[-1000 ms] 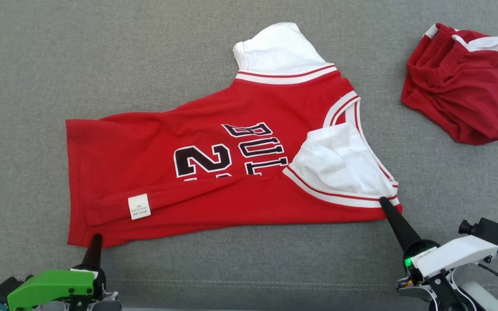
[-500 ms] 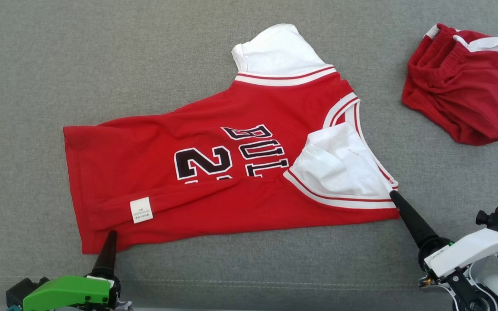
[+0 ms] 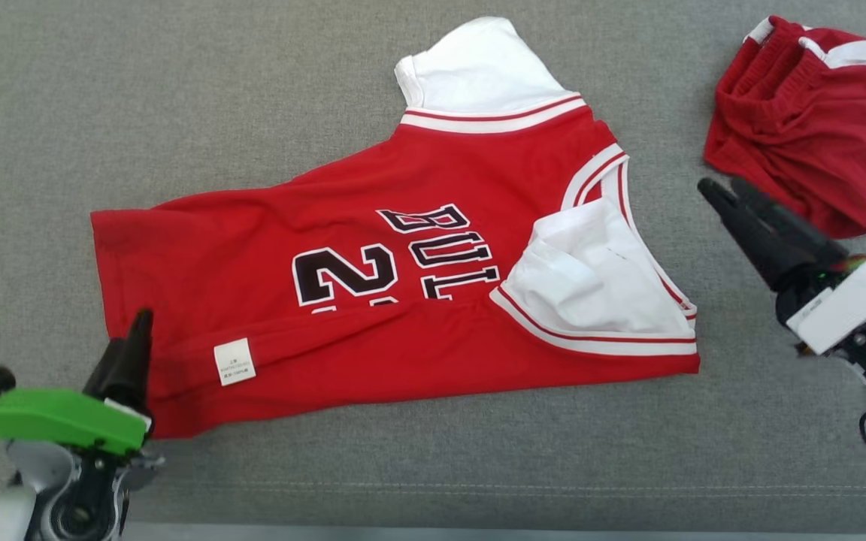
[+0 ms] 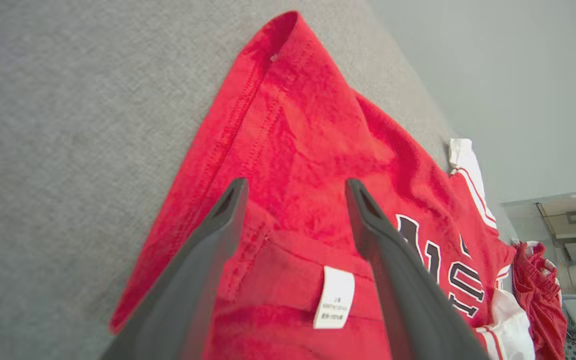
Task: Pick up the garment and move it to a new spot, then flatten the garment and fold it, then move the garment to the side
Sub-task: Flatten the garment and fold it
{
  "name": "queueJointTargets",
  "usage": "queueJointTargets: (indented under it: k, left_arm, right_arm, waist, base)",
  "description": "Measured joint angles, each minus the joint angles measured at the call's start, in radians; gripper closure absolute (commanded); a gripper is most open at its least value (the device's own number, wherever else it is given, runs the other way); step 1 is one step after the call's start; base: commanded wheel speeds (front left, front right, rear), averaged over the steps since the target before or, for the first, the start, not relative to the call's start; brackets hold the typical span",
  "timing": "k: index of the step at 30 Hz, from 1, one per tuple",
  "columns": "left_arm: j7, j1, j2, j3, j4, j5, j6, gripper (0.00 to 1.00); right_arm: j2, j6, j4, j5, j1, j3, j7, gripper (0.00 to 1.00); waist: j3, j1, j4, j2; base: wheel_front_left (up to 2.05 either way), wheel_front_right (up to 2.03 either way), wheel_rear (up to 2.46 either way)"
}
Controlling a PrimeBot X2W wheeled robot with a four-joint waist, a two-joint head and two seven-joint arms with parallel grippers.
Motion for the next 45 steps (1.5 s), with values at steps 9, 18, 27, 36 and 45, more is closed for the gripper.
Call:
queueJointTargets:
  k: [9, 18, 27, 36, 45]
  left_arm:
    - [0.146, -0.277, 0.095, -0.051, -0.014, 0.051, 0.009, 0.0]
    - [0.213, -0.432, 0.122, -0.027, 0.058, 0.058, 0.017, 0.0]
    - [0.256, -0.498, 0.102, -0.063, 0.133, 0.068, 0.017, 0.0]
    - [0.295, -0.547, 0.059, -0.08, 0.166, 0.044, 0.017, 0.0]
    - [0.331, -0.567, 0.015, -0.111, 0.181, 0.003, -0.015, 0.0]
  right_arm:
    - [-0.056, -0.091, 0.011, -0.058, -0.3, 0.013, 0.21, 0.0]
    - [0.009, -0.108, 0.054, -0.12, -0.519, 0.071, 0.342, 0.0]
    - [0.047, -0.108, 0.159, -0.134, -0.557, 0.086, 0.372, 0.0]
    - [0.064, -0.107, 0.244, -0.148, -0.615, 0.104, 0.403, 0.0]
    - [0.082, -0.098, 0.311, -0.164, -0.643, 0.137, 0.439, 0.0]
  waist:
    - [0.114, 0.0, 0.02, 0.0]
    - [0.234, 0.0, 0.038, 0.0]
    - [0.301, 0.0, 0.056, -0.0001]
    - [0.306, 0.0, 0.106, 0.0]
    - [0.297, 0.0, 0.159, 0.0]
  base:
    - [0.0, 0.0, 0.0]
    - [0.0, 0.0, 0.0]
    - [0.0, 0.0, 0.0]
    - [0.0, 0.0, 0.0]
    - [0.0, 0.0, 0.0]
